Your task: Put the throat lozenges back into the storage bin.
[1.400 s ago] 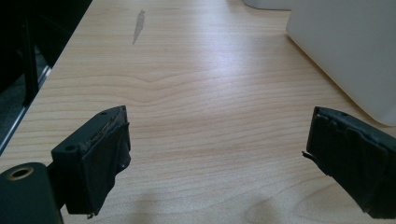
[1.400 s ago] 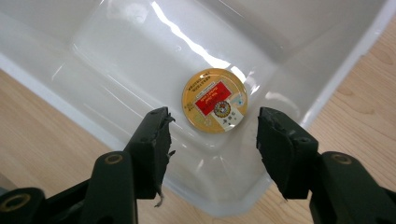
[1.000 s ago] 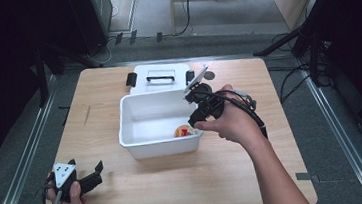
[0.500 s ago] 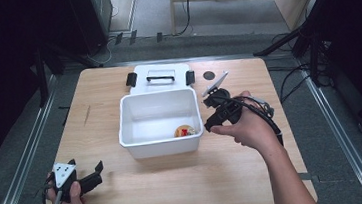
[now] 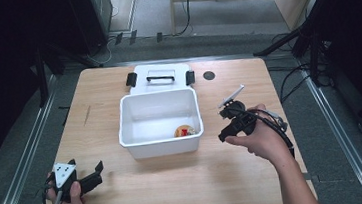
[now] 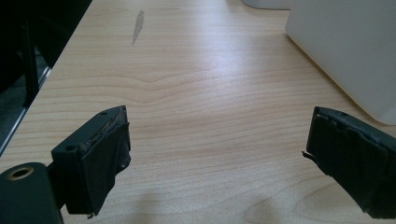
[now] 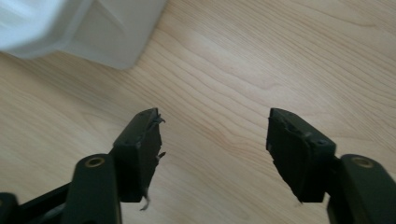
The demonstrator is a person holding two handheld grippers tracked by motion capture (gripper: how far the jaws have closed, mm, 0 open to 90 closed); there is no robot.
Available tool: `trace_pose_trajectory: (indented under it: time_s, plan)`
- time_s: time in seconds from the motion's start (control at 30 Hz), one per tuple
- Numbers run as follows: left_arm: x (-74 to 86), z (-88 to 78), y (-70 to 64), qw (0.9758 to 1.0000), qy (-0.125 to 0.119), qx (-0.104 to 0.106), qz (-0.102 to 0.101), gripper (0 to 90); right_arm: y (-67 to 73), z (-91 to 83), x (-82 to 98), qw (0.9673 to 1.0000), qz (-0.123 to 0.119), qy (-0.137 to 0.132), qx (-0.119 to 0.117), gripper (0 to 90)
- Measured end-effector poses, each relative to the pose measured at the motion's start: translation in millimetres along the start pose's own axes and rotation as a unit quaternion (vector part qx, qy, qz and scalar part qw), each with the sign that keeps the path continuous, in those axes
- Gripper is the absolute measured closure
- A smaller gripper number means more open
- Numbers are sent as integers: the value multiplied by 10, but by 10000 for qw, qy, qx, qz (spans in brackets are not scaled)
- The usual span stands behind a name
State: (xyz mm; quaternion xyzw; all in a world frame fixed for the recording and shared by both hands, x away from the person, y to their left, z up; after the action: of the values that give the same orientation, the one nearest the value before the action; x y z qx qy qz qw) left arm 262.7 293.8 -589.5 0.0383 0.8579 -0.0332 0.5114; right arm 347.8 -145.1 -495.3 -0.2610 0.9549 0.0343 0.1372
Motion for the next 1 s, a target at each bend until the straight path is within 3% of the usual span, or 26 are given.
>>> trace_pose_trajectory:
  time_s: [0.17, 0.4, 0.5, 0.57, 0.8, 1.0]
  plan:
    - [0, -1, -1, 10000, 1, -3, 3, 66, -142, 88, 135, 9995, 73, -160, 254, 238]
    - [1, -2, -5, 10000, 3, -12, 36, 66, -299, 196, 354, 9971, 500, -507, 263, 130]
    - [1, -1, -7, 10000, 4, -21, 41, 66, -370, 240, 465, 9951, 541, -754, 349, 81]
    - [0, 0, -6, 10000, 1, -19, 35, 66, -407, 273, 530, 9931, 633, -957, 246, 22]
    - [0, -1, -4, 10000, -2, -6, 21, 66, -594, 409, 797, 9822, 992, -1576, 237, 0]
    - [1, -1, -9, 10000, 6, -24, 46, 66, -774, 514, 1050, 9717, 1184, -1998, 430, 0]
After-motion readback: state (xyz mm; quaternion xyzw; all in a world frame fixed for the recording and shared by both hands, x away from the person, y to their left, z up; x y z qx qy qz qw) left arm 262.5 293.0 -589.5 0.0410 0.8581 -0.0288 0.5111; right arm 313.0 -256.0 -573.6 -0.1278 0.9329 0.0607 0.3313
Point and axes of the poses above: each handheld gripper's, and its own axes: z roughly forward along the jaws, x roughly out of its underside, y roughly to its left, the point moved 8 cm from there along z, roughly forward along the jaws, and after that the axes turned 2 degrees about z, right-handed, at the moved point
